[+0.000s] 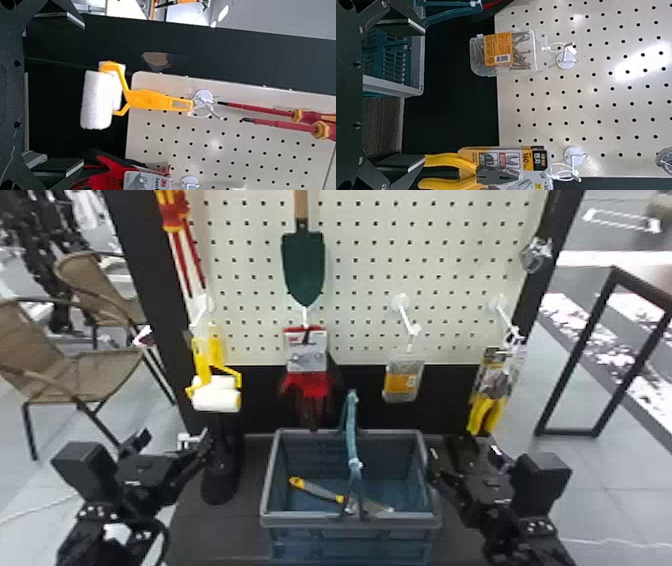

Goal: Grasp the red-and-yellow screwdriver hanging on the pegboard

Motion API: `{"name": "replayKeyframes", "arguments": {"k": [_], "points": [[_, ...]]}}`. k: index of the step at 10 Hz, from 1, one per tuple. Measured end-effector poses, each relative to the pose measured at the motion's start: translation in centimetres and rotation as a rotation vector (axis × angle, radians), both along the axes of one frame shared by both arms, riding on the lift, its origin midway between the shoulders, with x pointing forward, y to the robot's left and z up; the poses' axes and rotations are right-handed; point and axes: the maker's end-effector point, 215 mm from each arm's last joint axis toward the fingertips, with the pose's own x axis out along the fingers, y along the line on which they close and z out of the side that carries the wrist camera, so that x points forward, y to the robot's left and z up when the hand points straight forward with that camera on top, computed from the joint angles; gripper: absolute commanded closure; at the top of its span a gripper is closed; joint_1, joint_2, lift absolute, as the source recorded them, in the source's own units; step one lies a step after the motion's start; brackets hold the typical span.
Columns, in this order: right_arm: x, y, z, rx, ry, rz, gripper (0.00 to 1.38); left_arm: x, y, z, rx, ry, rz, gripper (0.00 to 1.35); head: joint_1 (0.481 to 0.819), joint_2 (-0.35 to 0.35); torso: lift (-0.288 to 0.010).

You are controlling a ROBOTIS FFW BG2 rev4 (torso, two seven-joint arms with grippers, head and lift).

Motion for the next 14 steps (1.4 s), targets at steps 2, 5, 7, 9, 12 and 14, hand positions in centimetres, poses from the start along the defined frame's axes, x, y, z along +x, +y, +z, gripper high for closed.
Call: {"name": "replayKeyframes", "arguments": {"k": [2, 5, 7, 9, 12, 14], "points": [[0.0, 0.0, 0.0, 0.001, 0.000, 0.000, 0.17, 0.7, 1.7, 3.8, 0.024, -0.014, 0.009, 0.09, 0.549, 0.000, -0.100], [0.0, 0.0, 0.1, 0.002, -0.001, 0.000, 0.17, 2.8, 2.6, 11.5, 0.068, -0.032, -0.073, 0.09, 0.549, 0.000, -0.100], [0.0, 0.0, 0.1, 0.002, -0.002, 0.000, 0.17, 4.6, 2.5, 17.2, 0.112, -0.052, -0.161, 0.09, 0.549, 0.000, -0.100], [0.0, 0.0, 0.2, 0.002, -0.003, 0.001, 0.17, 5.3, 2.9, 21.9, 0.136, -0.074, -0.213, 0.09, 0.549, 0.000, -0.100], [-0.1, 0.0, 0.2, 0.003, -0.003, 0.003, 0.17, 5.4, 3.5, 27.0, 0.105, -0.119, -0.244, 0.09, 0.549, 0.000, -0.100], [-0.1, 0.0, 0.2, 0.002, -0.003, 0.003, 0.16, 5.6, 2.6, 29.4, 0.111, -0.118, -0.311, 0.09, 0.549, 0.000, -0.100]]}}
